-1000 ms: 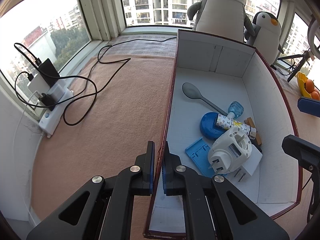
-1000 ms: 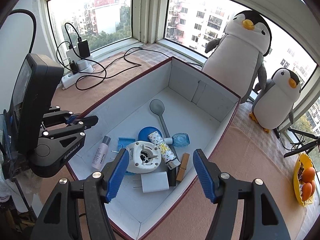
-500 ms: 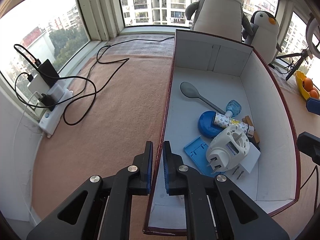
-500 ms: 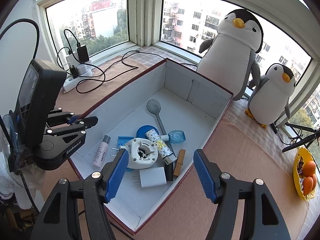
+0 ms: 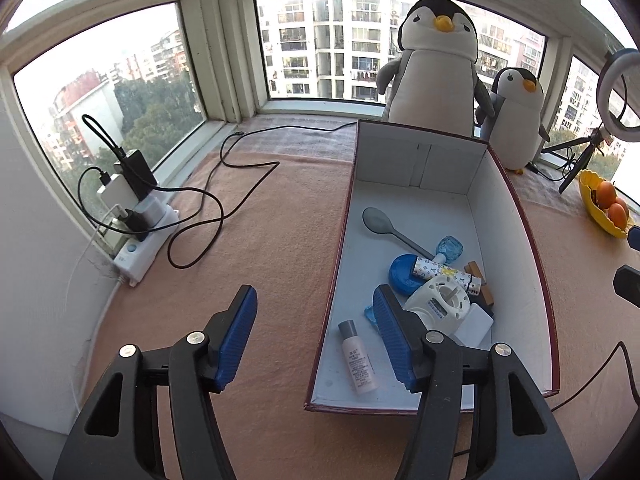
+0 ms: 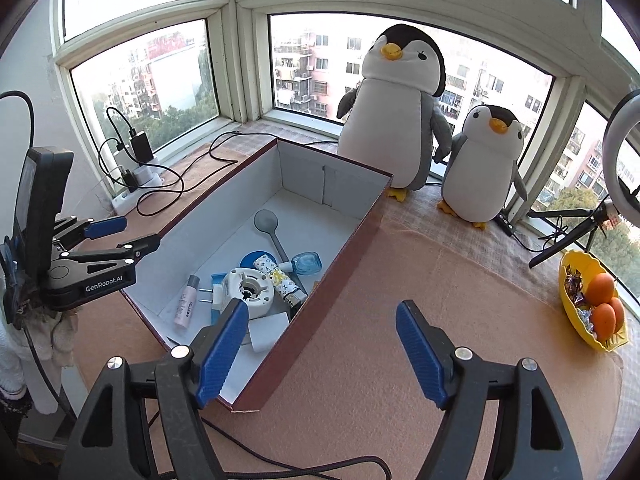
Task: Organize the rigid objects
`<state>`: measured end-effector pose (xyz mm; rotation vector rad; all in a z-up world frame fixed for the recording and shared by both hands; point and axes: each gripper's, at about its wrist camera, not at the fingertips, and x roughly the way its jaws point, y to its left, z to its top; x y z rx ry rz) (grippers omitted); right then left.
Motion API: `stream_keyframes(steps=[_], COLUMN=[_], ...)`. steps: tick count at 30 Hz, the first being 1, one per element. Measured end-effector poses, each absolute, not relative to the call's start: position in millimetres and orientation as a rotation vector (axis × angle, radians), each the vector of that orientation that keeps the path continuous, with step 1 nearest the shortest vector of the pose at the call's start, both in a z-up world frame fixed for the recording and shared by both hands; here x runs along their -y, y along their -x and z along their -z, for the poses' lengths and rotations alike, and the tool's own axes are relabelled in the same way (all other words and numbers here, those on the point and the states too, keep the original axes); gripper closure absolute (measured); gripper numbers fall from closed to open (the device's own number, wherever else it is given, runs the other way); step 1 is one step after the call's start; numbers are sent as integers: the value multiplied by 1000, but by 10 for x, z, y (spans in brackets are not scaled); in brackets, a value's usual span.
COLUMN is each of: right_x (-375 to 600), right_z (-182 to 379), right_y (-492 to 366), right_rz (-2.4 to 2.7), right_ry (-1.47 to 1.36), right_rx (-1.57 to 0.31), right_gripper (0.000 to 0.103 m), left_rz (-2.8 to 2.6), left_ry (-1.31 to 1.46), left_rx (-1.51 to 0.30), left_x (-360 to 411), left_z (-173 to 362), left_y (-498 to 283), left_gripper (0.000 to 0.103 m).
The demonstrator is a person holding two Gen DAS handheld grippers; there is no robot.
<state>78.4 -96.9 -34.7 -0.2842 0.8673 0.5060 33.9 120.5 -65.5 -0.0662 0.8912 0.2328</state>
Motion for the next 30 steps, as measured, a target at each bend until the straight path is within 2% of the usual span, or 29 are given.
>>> stream_keyframes(steps=[5, 7, 15, 30], right_x=[1154, 1214, 1431, 1588], right_z=[206, 170, 98, 90], right_y=[-658, -602, -430, -367], right_rz=[-466, -451, -390, -347], right_ry=[249, 239, 213, 187], right_rx=[-832, -821, -791, -781], right_gripper=[27, 24, 22, 22], left_rz=[-190, -167, -111, -101], left_ry=[41, 39, 48, 49], left_rx=[-833, -817, -812, -835], left_x=[-955, -852, -547, -433], left_z=[342, 256, 128, 142], left_y=[-139, -69, 114, 148], left_gripper=[27, 24, 24, 24])
